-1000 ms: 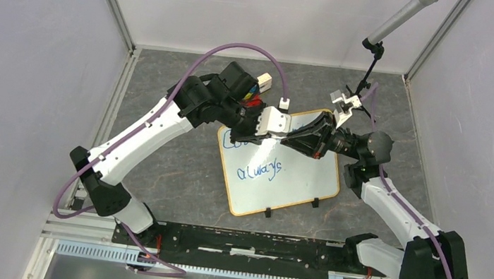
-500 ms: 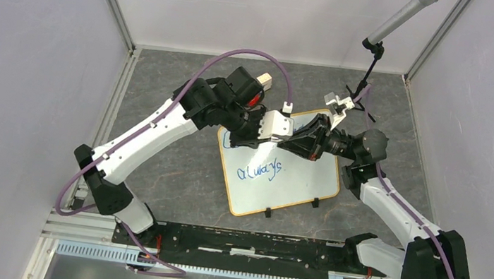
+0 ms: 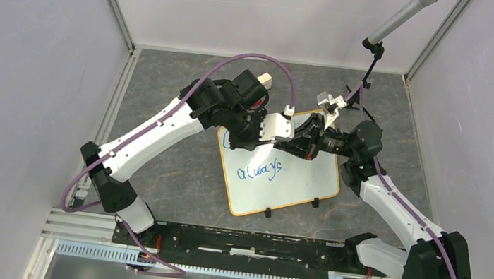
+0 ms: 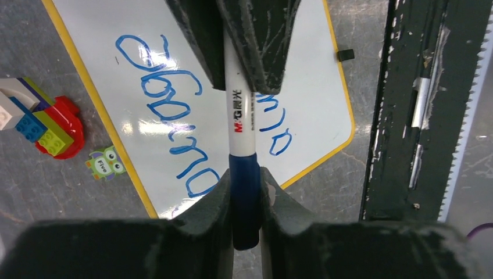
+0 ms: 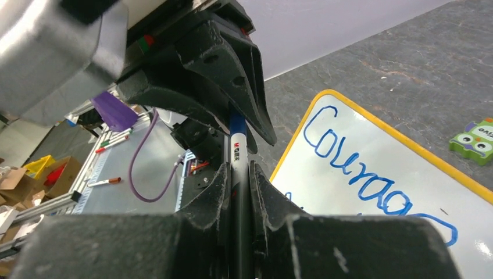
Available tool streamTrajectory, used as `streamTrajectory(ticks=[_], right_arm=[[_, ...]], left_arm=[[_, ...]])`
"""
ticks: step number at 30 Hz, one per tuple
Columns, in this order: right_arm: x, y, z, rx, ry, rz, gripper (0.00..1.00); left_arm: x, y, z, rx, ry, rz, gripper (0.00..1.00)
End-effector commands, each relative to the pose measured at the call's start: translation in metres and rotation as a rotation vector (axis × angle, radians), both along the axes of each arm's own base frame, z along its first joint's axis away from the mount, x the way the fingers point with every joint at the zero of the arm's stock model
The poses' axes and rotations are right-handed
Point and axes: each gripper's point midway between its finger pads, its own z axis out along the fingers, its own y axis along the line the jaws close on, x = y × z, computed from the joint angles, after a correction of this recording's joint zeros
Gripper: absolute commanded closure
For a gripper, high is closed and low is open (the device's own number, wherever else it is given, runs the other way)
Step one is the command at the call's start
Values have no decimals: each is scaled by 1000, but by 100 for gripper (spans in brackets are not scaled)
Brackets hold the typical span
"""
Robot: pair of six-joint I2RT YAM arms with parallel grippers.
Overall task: Write a sentence on the whiteboard
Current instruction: Adjust the pen cap from the whiteboard marker.
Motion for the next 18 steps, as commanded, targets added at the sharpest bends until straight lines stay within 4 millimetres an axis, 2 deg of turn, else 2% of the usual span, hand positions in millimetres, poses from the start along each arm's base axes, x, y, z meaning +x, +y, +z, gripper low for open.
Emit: streamTrajectory(ticks=[1,5,8,12,18], right_arm=[[25,2,-17,-136,-48,-105,100],[37,-6,-30,-221,-58,-172,100],[34,-5,-31,-218,-46,-157,100],[24,1,-26,-199,-46,-105,100],[9,10,-23,-181,-32,-37,100]], left_arm=[[-5,-37,31,-201,-85,-86,69],[-1,-6,25,-160,-113,-42,50],[-3,1,24,-150,-126,-49,40],[-4,-5,27,-172,-112,-44,37],[2,-19,27,-202,-104,-44,38]])
